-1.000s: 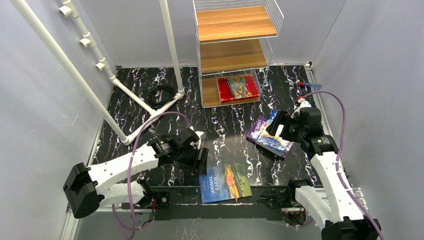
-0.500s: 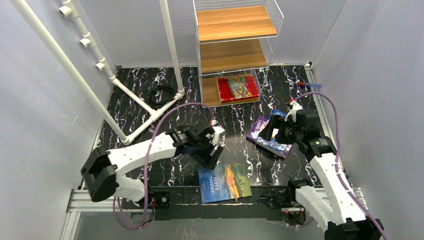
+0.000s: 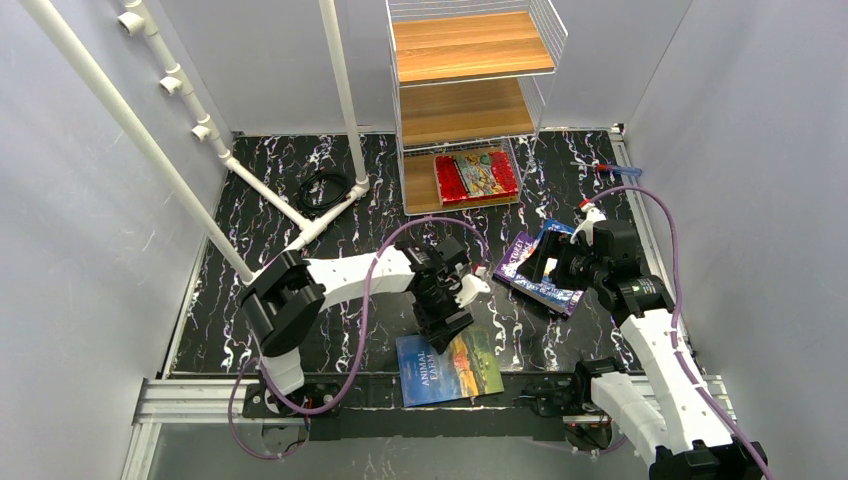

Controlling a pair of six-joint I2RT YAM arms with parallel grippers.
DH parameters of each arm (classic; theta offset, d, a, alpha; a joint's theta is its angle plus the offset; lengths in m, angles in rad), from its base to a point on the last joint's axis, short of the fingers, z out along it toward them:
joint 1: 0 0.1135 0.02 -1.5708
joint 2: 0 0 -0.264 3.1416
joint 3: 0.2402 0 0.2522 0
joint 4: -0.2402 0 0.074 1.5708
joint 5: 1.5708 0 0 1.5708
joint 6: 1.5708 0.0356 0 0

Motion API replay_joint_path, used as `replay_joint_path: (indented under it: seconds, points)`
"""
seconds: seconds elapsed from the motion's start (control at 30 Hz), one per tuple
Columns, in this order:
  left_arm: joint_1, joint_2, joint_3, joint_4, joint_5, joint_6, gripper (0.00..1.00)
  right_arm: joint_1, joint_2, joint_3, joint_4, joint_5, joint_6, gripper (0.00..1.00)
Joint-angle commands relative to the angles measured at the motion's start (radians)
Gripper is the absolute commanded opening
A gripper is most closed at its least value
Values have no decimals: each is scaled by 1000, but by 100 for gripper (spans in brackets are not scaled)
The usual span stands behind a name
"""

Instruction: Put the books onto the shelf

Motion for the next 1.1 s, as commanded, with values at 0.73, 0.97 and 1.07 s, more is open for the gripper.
replay_joint_path:
  seconds: [0.73, 0.97, 1.07]
  points:
    - [-5, 110, -35, 92, -1, 63, 53, 6, 0, -4, 42, -8, 25, 91]
    - [-6, 128, -36, 94, -24, 25, 0, 7, -5, 1, 32, 8, 26, 91]
    - [-5, 130, -33, 89, -69, -22, 0, 6, -5, 12, 24, 22, 26, 91]
